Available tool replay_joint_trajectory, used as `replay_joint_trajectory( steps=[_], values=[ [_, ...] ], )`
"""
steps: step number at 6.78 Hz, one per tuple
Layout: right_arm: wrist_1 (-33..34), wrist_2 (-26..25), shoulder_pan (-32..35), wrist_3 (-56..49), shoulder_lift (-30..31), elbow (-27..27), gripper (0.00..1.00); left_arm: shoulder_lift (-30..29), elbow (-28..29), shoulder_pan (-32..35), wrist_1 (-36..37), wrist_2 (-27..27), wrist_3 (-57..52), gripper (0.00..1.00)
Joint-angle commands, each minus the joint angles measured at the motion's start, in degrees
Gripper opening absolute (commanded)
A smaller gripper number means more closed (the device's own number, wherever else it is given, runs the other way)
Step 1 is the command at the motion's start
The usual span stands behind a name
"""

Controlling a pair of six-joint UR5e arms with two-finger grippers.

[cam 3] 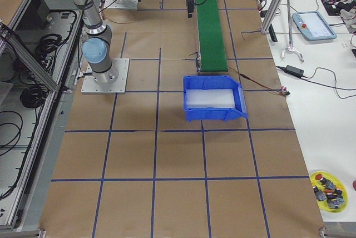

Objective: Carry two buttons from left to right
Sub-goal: 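Close the left gripper on the yellow-capped button and lift it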

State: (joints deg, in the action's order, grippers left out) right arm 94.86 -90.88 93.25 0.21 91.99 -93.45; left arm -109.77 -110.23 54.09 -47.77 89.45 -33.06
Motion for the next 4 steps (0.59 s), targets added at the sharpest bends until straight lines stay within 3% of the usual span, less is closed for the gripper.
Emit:
replay_joint_trajectory(
  steps=[1,3,4],
  values=[
    [0.0,0.0,0.1,0.0,0.0,0.0,1.0,-1.1,-0.1,0.0,0.8,-0.2,0.0,0.76],
    [0.1,0.0,0.1,0.0,0.0,0.0,1.0,-1.1,0.0,0.0,0.7,-0.2,0.0,0.23],
    [0.1,0.0,0.1,0.1,0.0,-0.1,1.0,-0.6,0.8,-0.2,0.7,-0.2,-0.1,0.12]
  ],
)
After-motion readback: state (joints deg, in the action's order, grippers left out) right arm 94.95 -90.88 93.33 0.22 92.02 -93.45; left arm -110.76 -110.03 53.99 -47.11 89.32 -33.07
